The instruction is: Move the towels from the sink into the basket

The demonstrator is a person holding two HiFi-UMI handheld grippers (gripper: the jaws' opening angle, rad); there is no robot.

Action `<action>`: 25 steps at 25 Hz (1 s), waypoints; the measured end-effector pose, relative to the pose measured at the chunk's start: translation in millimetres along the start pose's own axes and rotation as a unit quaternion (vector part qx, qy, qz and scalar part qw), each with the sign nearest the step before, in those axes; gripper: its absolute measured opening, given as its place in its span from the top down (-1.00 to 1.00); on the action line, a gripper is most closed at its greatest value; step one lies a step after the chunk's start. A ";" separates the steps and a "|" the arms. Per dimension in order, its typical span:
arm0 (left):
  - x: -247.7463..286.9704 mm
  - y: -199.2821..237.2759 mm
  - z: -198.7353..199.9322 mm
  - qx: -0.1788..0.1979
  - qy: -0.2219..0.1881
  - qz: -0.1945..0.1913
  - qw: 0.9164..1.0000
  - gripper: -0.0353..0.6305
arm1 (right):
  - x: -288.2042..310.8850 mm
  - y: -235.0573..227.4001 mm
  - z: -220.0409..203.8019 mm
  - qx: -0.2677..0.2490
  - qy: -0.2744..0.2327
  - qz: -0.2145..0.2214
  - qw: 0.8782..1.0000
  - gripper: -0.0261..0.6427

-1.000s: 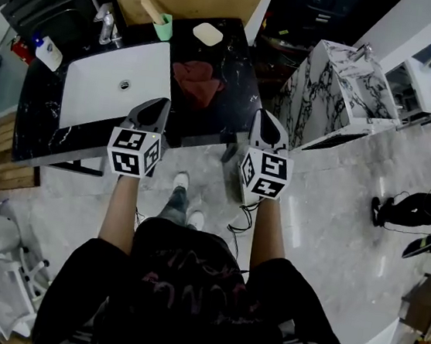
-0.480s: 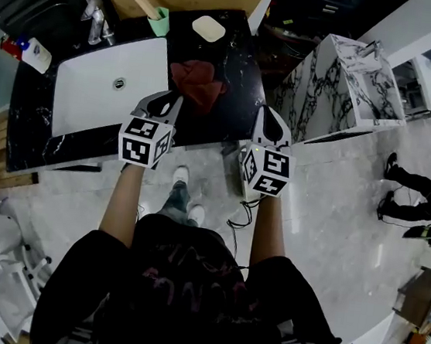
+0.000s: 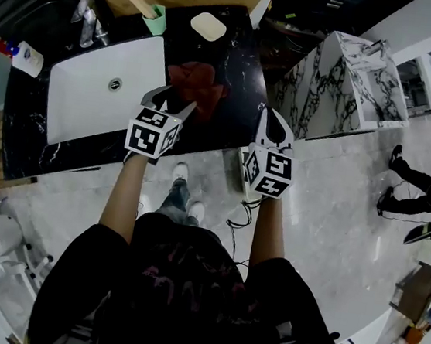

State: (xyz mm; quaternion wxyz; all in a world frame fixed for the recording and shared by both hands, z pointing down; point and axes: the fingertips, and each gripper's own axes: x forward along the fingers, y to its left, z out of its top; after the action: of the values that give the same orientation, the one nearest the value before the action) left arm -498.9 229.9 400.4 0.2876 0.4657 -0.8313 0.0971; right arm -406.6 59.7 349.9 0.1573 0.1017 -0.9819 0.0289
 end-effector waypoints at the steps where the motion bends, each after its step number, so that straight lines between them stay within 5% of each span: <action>1: 4.1 1.3 -1.5 0.001 0.006 -0.002 1.000 0.11 | 2.5 -0.5 -0.5 0.000 0.001 -0.001 1.000 0.88; 15: 50.6 7.9 -28.4 0.045 0.133 -0.041 0.989 0.08 | 23.9 -20.8 -8.6 0.006 0.017 -0.034 0.999 0.88; 19: 53.5 6.3 -27.4 0.048 0.134 -0.048 0.989 0.26 | 26.6 -25.0 -7.5 0.010 0.016 -0.040 0.999 0.88; 22: 51.9 6.8 -22.4 0.044 0.119 -0.045 0.991 0.61 | 27.7 -24.4 -7.3 0.010 0.017 -0.041 0.999 0.88; 25: 48.3 6.4 -15.7 0.044 0.101 -0.046 0.993 0.67 | 26.8 -23.1 -6.7 0.011 0.017 -0.042 0.999 0.88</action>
State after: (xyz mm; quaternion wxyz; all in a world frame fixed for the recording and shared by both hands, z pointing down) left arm -517.5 205.5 441.4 0.3535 0.5031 -0.7707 0.1673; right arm -424.6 32.5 365.3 0.1735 0.1441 -0.9736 0.0350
